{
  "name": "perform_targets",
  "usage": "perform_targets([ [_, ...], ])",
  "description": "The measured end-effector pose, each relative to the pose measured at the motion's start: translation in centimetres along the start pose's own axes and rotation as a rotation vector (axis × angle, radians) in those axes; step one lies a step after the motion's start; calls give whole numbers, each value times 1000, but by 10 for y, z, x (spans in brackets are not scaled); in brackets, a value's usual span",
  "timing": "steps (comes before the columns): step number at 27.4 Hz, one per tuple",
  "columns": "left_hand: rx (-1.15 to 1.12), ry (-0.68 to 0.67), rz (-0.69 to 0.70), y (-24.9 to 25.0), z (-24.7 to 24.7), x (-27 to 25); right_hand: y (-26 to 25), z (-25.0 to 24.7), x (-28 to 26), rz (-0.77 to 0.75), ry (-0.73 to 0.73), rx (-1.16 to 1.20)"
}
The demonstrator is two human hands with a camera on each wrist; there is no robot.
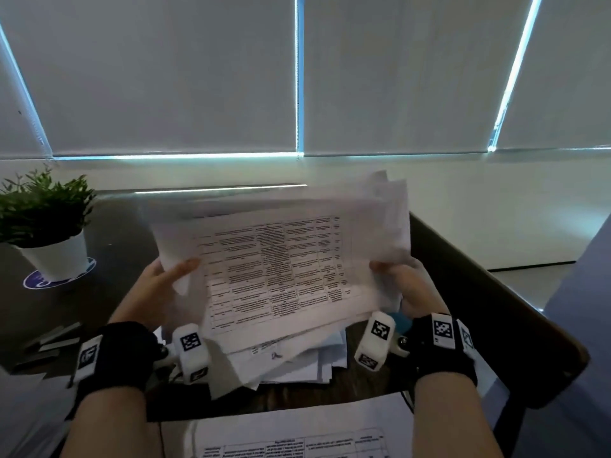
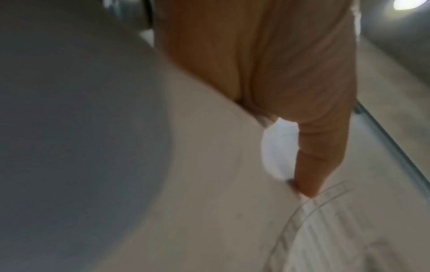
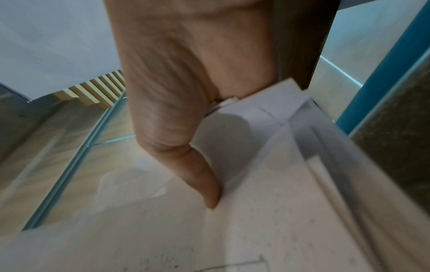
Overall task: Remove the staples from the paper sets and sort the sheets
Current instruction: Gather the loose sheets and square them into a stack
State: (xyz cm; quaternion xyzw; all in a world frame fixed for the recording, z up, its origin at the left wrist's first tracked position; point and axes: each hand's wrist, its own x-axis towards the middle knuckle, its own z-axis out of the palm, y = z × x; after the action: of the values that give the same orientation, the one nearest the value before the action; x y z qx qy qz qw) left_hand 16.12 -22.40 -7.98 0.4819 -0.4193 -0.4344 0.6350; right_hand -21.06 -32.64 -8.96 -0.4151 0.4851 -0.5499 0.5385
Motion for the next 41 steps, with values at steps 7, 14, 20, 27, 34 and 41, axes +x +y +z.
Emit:
perform_targets([
  [7, -81, 135, 361, 24, 30, -2, -11, 9, -10, -112, -140, 216],
  [14, 110, 135, 176, -12, 12, 17, -3, 14, -6, 47, -243, -127],
  [20, 166, 187, 590, 33, 53, 10, -38, 26, -26, -304, -250, 34],
  [27, 167, 157, 213, -6, 45, 13, 9, 23, -17, -155, -229, -25],
  [34, 75, 255, 470, 28, 54, 13, -26, 26, -21, -286, -174, 37],
  [41, 79, 366, 375, 15, 61, 3, -13, 33, -25, -209, -179, -3],
])
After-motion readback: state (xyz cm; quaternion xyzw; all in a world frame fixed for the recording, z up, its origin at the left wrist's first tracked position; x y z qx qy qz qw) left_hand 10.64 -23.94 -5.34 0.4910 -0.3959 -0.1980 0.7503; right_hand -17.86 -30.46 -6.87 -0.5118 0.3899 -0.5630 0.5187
